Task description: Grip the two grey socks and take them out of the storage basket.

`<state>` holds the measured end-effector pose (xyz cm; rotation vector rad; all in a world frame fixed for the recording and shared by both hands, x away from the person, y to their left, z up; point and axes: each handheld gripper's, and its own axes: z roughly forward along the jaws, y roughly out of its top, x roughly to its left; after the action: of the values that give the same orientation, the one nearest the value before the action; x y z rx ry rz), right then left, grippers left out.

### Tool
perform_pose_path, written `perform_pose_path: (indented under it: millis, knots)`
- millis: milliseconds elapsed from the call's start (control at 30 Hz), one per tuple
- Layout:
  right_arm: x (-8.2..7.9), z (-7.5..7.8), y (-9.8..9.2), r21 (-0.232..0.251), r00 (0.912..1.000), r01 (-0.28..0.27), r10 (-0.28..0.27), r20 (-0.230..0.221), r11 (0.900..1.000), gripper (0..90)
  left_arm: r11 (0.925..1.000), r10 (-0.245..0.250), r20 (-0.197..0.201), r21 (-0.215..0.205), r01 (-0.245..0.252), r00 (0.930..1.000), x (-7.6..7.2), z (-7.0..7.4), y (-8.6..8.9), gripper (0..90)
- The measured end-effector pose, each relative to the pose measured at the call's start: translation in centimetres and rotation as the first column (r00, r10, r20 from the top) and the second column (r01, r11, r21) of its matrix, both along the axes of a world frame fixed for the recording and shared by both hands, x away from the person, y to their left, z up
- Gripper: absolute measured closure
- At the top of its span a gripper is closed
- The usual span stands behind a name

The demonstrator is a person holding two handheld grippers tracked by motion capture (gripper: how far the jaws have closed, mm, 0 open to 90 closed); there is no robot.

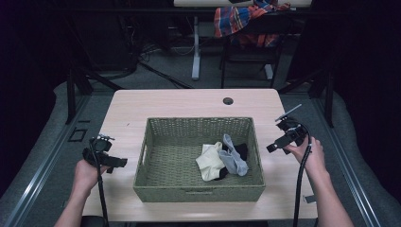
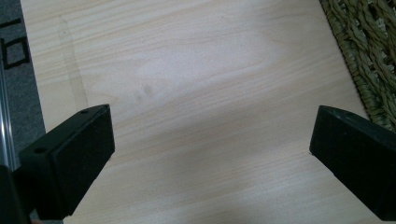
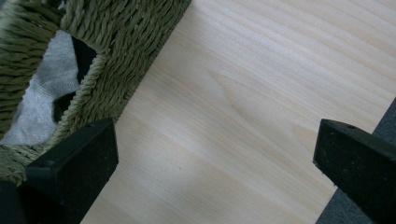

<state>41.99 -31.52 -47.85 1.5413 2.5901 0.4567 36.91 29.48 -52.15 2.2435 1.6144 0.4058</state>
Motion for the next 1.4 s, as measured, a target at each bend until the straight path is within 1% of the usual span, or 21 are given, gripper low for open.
perform_pose_path:
  millis: [67,133,233,267,300,333,467,500,600,700,733,833,867,933,967,1067,1100,1200,1267,1333,1400]
  knots:
    - [0.0,0.1,0.0,-0.004,1.0,-0.007,0.007,-0.003,1.0,0.0,1.0,0.001,0.002,0.0,-0.001,1.0,0.0,0.0,0.0,0.2]
    - [0.0,0.1,0.0,-0.002,1.0,0.0,0.0,0.008,1.0,0.0,1.0,0.002,0.003,-0.002,-0.002,1.0,0.0,0.0,0.1,0.2]
    - [0.0,0.6,0.0,-0.002,0.9999,-0.012,0.013,0.007,1.0,0.0,1.0,0.001,0.003,-0.003,-0.001,1.0,-0.1,0.0,0.1,0.2]
    - [-0.1,1.0,0.1,-0.005,0.9997,-0.015,0.016,0.02,1.0,0.0,1.0,0.001,0.005,-0.004,-0.001,1.0,-0.1,0.0,0.1,0.2]
    - [-0.1,1.0,0.1,-0.005,0.9997,-0.015,0.016,0.02,1.0,0.0,1.0,0.001,0.005,-0.004,-0.001,1.0,-0.1,0.0,0.1,0.2]
    - [-0.2,1.2,0.2,0.004,0.9995,-0.009,0.009,0.031,1.0,0.0,1.0,0.001,0.006,-0.005,-0.001,1.0,-0.1,0.0,0.1,0.2]
    - [-0.4,2.5,0.4,0.006,0.9987,-0.022,0.022,0.046,1.0,0.0,1.0,-0.003,-0.002,-0.001,0.003,1.0,-0.1,-0.1,0.2,0.2]
    - [-0.5,2.8,0.5,0.019,0.998,-0.017,0.016,0.061,1.0,0.0,1.0,-0.001,0.0,-0.002,0.001,1.0,-0.1,0.0,0.2,0.2]
    - [-0.9,3.8,0.9,0.018,0.9961,-0.027,0.025,0.085,0.999,0.0,1.0,0.0,0.005,-0.006,0.001,1.0,-0.1,0.0,0.2,0.2]
    - [-1.2,4.6,1.4,0.024,0.9954,-0.033,0.03,0.091,0.999,0.0,1.0,-0.005,0.003,-0.005,0.005,1.0,-0.1,0.0,0.1,0.2]
    - [-1.3,5.0,1.7,0.021,0.9941,-0.046,0.044,0.1,0.999,0.0,1.0,-0.005,0.003,-0.004,0.005,1.0,-0.1,0.0,0.1,0.3]
    - [-1.4,5.4,2.1,0.019,0.9928,-0.06,0.058,0.105,0.998,0.0,1.0,-0.002,0.005,-0.004,0.002,1.0,-0.1,0.0,0.1,0.2]
    - [-1.5,5.6,2.5,0.02,0.9917,-0.069,0.066,0.11,0.997,0.0,1.0,-0.003,0.004,-0.003,0.003,1.0,-0.1,0.0,0.1,0.2]
    - [-1.6,5.8,2.6,0.014,0.9916,-0.073,0.071,0.109,0.997,0.0,1.0,-0.004,0.003,-0.004,0.004,1.0,-0.1,0.0,0.1,0.2]
    - [-1.6,5.9,2.9,0.024,0.9917,-0.072,0.069,0.109,0.997,0.0,1.0,-0.002,0.002,-0.004,0.002,1.0,-0.1,0.0,0.1,0.2]
    - [-1.8,6.5,3.8,0.017,0.9893,-0.097,0.094,0.112,0.995,0.0,1.0,0.001,0.002,-0.004,-0.001,1.0,-0.2,0.0,0.2,0.2]
    - [-1.8,6.5,3.8,0.017,0.9893,-0.097,0.094,0.112,0.995,0.0,1.0,0.001,0.002,-0.004,-0.001,1.0,-0.2,0.0,0.2,0.2]
    - [-2.0,6.9,4.9,0.022,0.9868,-0.124,0.121,0.108,0.992,0.0,1.0,-0.001,0.001,-0.003,0.001,1.0,-0.2,0.0,0.2,0.2]
    - [-2.0,7.0,5.1,0.023,0.9863,-0.132,0.129,0.103,0.991,0.0,1.0,-0.003,-0.001,-0.004,0.003,1.0,-0.2,0.0,0.2,0.2]
    - [-2.2,7.4,6.0,0.034,0.984,-0.147,0.143,0.106,0.989,0.0,1.0,0.002,0.003,-0.003,-0.002,1.0,-0.3,-0.1,0.3,0.2]
    - [-2.2,7.5,6.2,0.033,0.9831,-0.153,0.149,0.106,0.988,0.0,1.0,0.004,0.004,-0.004,-0.004,1.0,-0.3,0.0,0.3,0.2]
